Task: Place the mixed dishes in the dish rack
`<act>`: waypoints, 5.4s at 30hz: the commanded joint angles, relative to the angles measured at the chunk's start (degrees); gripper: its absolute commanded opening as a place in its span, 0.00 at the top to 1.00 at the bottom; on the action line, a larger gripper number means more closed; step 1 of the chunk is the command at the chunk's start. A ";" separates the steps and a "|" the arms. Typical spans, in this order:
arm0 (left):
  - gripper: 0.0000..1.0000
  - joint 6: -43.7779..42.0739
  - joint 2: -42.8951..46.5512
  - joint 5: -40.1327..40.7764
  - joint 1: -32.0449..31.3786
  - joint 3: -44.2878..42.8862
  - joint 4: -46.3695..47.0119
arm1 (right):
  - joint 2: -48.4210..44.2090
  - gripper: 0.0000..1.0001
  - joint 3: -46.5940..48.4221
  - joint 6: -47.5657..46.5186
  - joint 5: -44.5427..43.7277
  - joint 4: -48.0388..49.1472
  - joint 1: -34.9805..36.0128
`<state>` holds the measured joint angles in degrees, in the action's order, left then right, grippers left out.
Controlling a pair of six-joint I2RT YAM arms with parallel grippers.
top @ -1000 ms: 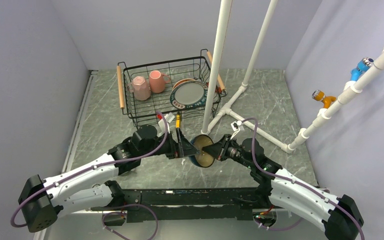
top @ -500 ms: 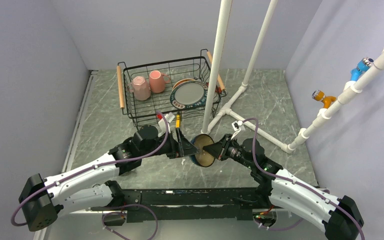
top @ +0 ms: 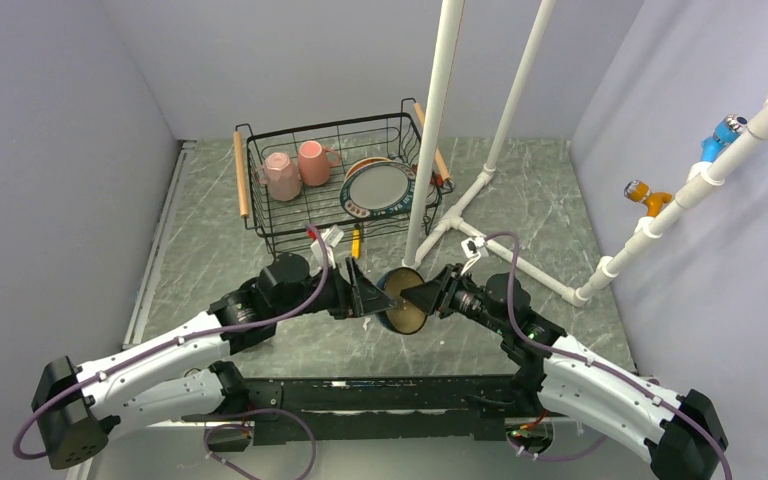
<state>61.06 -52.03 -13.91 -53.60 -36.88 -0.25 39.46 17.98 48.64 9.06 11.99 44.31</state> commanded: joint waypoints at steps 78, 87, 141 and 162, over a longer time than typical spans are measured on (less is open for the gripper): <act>1.00 -45.32 -47.10 20.23 36.73 -65.25 -45.77 | -5.71 0.01 21.71 -11.99 -13.84 -30.07 -0.59; 1.00 -45.01 -51.51 21.60 36.38 -66.72 -45.68 | -4.39 0.01 21.62 -12.08 -12.93 -29.27 -0.85; 0.15 -40.35 -68.55 46.02 28.69 -76.37 -61.32 | -5.43 0.01 18.65 -10.95 -11.26 -28.51 -1.81; 0.01 -41.83 -64.89 40.76 28.64 -73.30 -58.25 | -5.47 0.01 18.60 -10.50 -10.69 -28.90 -1.98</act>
<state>20.18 -120.75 27.77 -24.91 -110.83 -59.44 34.02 35.88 37.74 -2.44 -18.55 42.44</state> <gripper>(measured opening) 0.995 0.991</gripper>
